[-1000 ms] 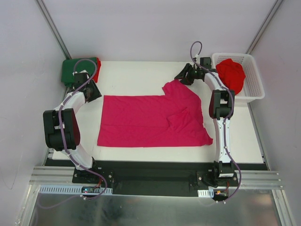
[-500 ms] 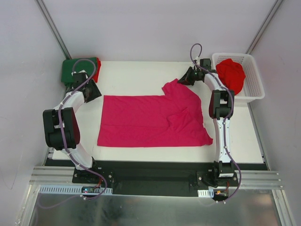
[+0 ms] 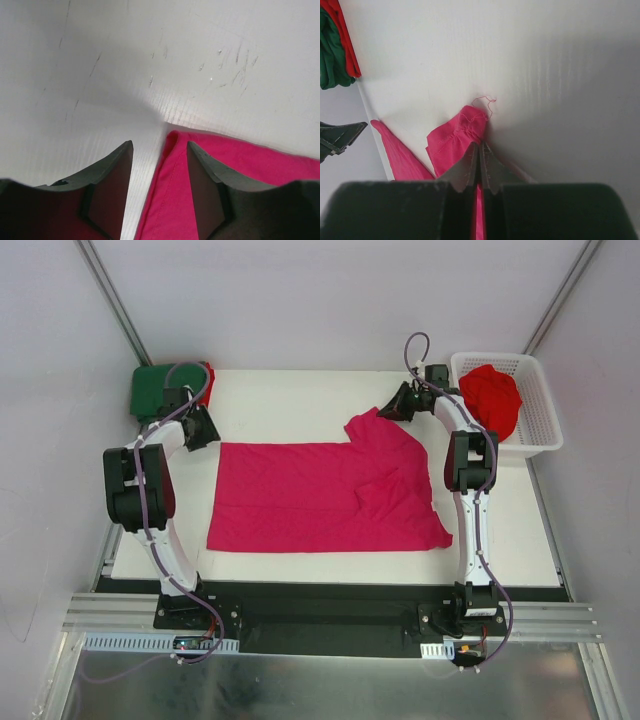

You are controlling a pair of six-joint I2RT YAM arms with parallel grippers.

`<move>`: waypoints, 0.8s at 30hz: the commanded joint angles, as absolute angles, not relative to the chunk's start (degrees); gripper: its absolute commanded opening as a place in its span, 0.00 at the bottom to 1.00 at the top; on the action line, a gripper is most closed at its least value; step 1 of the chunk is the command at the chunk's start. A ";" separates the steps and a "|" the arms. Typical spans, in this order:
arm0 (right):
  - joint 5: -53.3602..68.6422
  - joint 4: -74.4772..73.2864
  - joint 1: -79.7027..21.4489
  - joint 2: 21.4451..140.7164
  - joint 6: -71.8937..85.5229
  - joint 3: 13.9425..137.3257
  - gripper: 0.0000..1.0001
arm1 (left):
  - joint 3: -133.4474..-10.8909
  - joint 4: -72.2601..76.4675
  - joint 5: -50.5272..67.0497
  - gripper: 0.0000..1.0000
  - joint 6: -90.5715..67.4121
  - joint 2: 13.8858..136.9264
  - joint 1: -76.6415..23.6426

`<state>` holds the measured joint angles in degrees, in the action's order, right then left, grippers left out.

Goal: Fold and stack the t-shirts
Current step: Grap the side of the flattened tshirt furthest away from the robot with both arms

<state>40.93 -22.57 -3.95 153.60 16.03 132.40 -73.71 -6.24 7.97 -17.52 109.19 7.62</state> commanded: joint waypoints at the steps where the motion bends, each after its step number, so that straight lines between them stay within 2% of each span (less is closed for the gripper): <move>1: 41.22 -22.68 -3.78 153.37 15.73 132.01 0.01 | -76.90 -5.63 10.98 0.44 -17.66 110.74 8.17; 24: 41.40 -21.97 -3.43 153.28 16.26 131.57 0.01 | -79.36 -7.38 15.47 0.38 -19.25 113.73 8.26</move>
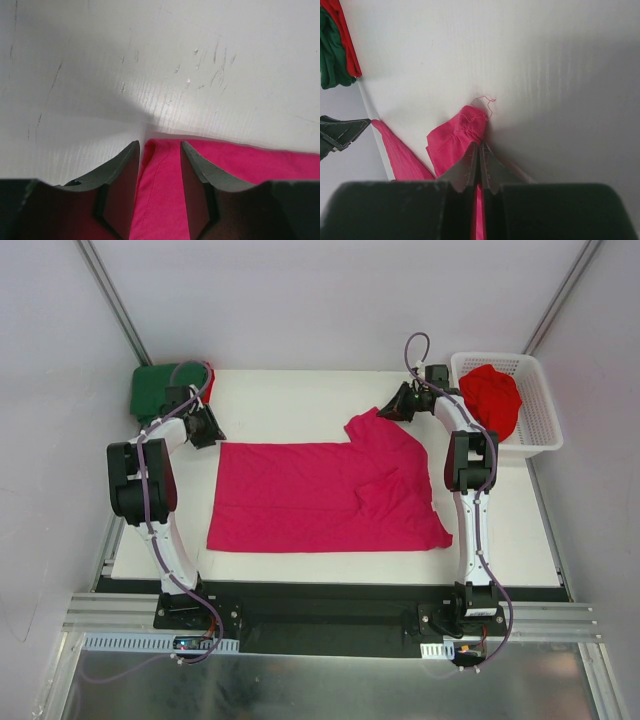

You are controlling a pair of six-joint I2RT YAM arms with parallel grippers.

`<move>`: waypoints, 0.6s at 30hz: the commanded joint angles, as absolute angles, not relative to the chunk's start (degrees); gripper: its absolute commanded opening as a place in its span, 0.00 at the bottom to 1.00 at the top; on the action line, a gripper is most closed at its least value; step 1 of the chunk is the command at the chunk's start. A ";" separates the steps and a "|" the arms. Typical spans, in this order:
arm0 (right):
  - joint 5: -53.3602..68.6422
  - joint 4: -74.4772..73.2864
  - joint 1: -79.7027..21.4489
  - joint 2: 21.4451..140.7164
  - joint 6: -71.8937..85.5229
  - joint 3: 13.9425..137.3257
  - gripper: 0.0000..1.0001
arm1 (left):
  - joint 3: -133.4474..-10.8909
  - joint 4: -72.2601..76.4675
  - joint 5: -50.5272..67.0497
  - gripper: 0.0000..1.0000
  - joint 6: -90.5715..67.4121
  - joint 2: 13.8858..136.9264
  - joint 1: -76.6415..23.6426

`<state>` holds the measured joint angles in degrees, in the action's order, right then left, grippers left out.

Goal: Fold and stack the t-shirts
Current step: Grap the side of the flattened tshirt furthest away from the robot with both arms

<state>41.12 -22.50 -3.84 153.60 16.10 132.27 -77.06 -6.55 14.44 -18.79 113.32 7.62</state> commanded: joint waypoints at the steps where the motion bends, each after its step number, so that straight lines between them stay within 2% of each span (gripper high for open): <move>1: 41.40 -21.97 -3.51 153.19 16.26 131.49 0.01 | -79.71 -7.82 15.38 0.38 -19.16 114.25 8.26; 18: 41.84 -20.92 -3.25 152.93 16.70 130.61 0.01 | -82.18 -12.65 15.64 0.35 -18.55 116.10 8.09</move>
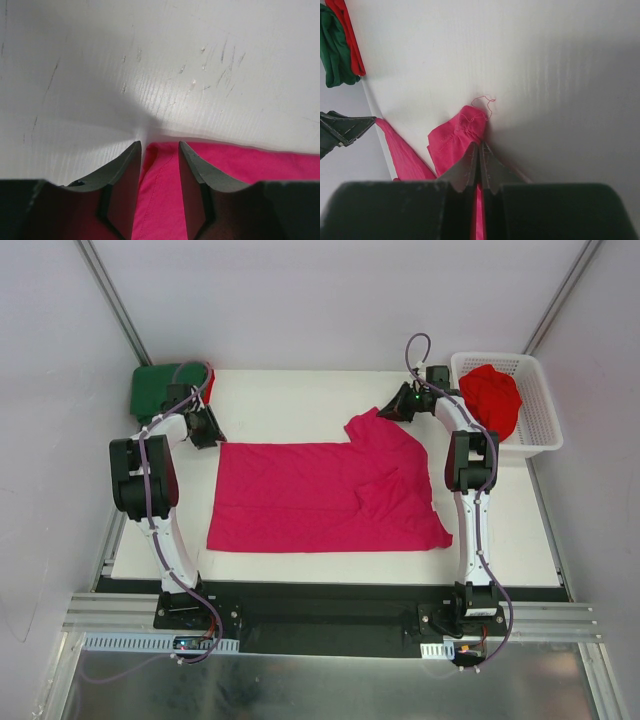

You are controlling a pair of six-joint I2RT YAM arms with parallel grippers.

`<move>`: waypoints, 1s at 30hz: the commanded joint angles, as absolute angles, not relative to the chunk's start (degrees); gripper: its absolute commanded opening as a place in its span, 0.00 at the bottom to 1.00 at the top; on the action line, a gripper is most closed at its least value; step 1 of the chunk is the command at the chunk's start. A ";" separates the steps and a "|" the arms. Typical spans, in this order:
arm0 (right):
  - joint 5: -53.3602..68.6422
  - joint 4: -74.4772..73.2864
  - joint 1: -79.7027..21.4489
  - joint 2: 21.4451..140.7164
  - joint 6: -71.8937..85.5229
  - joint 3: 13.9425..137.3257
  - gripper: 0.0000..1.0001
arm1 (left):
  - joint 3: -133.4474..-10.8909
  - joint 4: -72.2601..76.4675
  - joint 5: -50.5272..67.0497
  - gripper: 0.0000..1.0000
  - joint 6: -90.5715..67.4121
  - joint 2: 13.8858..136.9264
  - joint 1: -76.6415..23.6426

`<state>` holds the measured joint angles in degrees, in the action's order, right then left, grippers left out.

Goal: Fold and stack the t-shirts
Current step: Grap the side of the flattened tshirt furthest away from the robot with both arms

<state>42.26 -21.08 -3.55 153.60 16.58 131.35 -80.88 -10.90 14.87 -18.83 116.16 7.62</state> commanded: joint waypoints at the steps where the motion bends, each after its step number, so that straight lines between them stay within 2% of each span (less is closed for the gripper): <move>1: 41.84 -20.92 -3.25 153.02 16.61 130.61 0.01 | -82.09 -12.66 15.47 0.35 -18.54 115.93 8.09; 6: 41.92 -20.83 -3.25 152.93 16.61 130.52 0.01 | -82.53 -13.10 15.82 0.35 -18.37 116.37 8.09; 11: 42.01 -20.65 -3.25 152.84 16.70 130.43 0.01 | -83.76 -13.97 16.61 0.16 -18.02 117.33 8.09; 17: 42.10 -20.30 -3.16 152.93 16.87 130.34 0.01 | -84.55 -14.50 16.79 0.00 -17.93 117.86 8.09; 25: 42.63 -19.43 -3.08 152.67 16.88 129.99 0.01 | -83.85 -14.59 17.23 0.00 -17.58 117.25 8.09; 30: 41.57 -16.26 -3.08 147.40 15.39 122.88 0.01 | -82.27 -14.59 16.70 0.00 -16.97 114.53 8.00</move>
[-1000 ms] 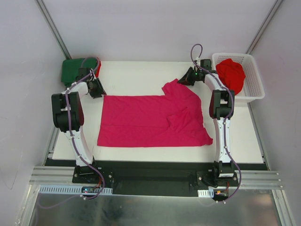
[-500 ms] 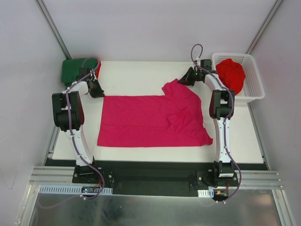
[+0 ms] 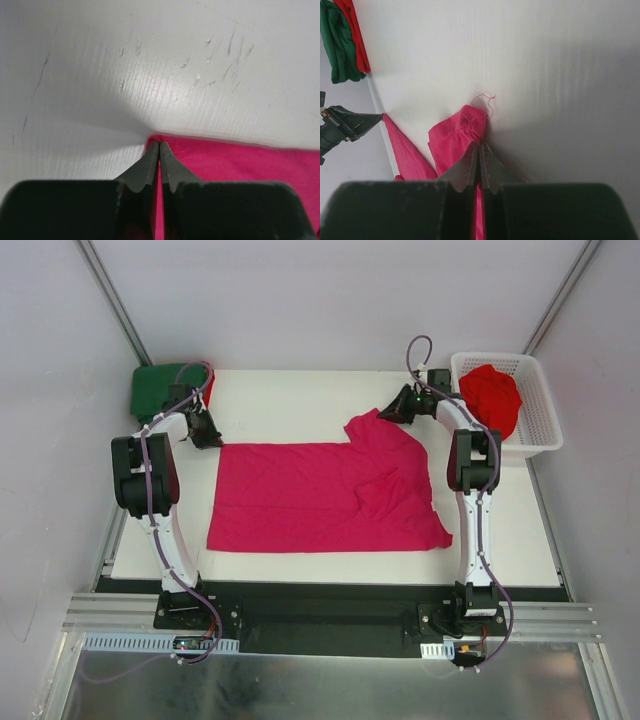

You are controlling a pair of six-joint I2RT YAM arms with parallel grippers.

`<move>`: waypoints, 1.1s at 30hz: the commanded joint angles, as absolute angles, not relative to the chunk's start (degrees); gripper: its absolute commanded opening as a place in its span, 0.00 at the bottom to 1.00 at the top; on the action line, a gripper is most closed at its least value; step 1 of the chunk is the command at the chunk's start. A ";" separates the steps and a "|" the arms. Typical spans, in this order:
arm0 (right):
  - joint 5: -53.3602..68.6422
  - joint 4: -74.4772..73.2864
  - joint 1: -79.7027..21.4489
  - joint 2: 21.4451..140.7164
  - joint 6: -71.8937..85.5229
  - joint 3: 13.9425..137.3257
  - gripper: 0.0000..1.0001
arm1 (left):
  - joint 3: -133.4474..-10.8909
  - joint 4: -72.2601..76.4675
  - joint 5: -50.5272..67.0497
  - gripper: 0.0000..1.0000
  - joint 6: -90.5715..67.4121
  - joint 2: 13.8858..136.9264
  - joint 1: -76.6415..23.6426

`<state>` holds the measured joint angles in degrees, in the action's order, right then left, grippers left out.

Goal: Fold and stack the t-shirts
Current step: Grap the side of the flattened tshirt furthest away from the robot with both arms, then fold the other side of the tshirt into a rectangle

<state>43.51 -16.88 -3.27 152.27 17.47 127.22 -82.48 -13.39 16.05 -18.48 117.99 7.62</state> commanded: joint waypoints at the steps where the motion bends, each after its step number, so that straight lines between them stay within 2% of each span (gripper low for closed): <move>1: 41.40 -16.09 -3.08 146.78 14.95 122.44 0.01 | -81.92 -14.59 16.53 0.00 -16.88 114.09 8.09; 18: 39.11 -16.17 -2.29 132.72 12.13 114.09 0.01 | -75.68 -14.50 16.35 0.00 -17.58 103.11 8.17; 33: 33.31 -19.07 -2.02 110.24 7.74 93.72 0.01 | -65.66 -13.80 16.08 0.00 -20.30 93.35 8.17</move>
<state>35.64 -17.91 -2.33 118.98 10.35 98.15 -67.99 -14.15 16.03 -19.03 98.61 7.62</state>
